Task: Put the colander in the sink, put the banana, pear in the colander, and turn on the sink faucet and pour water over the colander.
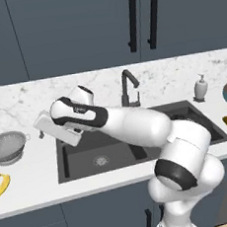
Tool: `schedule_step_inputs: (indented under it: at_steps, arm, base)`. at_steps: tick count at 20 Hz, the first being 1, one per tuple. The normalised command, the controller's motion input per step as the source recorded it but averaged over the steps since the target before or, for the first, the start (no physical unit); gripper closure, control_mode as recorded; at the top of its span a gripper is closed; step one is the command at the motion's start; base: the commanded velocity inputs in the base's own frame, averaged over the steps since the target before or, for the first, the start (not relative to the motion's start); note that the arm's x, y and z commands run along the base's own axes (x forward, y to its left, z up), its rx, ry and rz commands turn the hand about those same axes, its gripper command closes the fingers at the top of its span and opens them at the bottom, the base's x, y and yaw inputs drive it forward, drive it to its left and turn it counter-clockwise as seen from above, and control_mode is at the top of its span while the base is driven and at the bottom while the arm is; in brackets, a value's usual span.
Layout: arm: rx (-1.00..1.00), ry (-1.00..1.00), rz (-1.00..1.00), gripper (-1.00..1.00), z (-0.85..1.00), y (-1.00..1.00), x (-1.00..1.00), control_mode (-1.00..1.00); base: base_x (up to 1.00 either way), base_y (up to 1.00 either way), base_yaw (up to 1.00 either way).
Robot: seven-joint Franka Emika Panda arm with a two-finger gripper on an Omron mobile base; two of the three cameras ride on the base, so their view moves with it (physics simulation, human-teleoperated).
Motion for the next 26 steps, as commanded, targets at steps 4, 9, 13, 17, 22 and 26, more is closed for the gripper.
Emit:
schedule_step_inputs:
  at_steps: [4,9,13,17,22,26]
  arm:
    - [0.0,0.01,0.0,-1.0,-0.07,0.42,0.33,-1.0]
    - [-0.02,0.0,0.0,-1.0,-0.23,0.45,0.34,-1.0]
    - [0.0,0.0,0.0,-1.0,-0.11,0.37,0.39,-1.0]
    - [-0.04,0.0,0.0,-1.0,-0.11,0.35,0.39,-1.0]
    - [-0.04,0.01,0.0,-1.0,-0.1,0.29,0.41,-1.0]
    - [0.0,0.0,0.0,-1.0,0.0,0.03,0.17,-1.0]
  base:
    - [0.0,0.0,0.0]
    - [0.0,0.0,0.0]
    - [0.0,0.0,0.0]
    - [0.0,0.0,0.0]
    - [0.0,0.0,0.0]
    - [0.0,0.0,0.0]
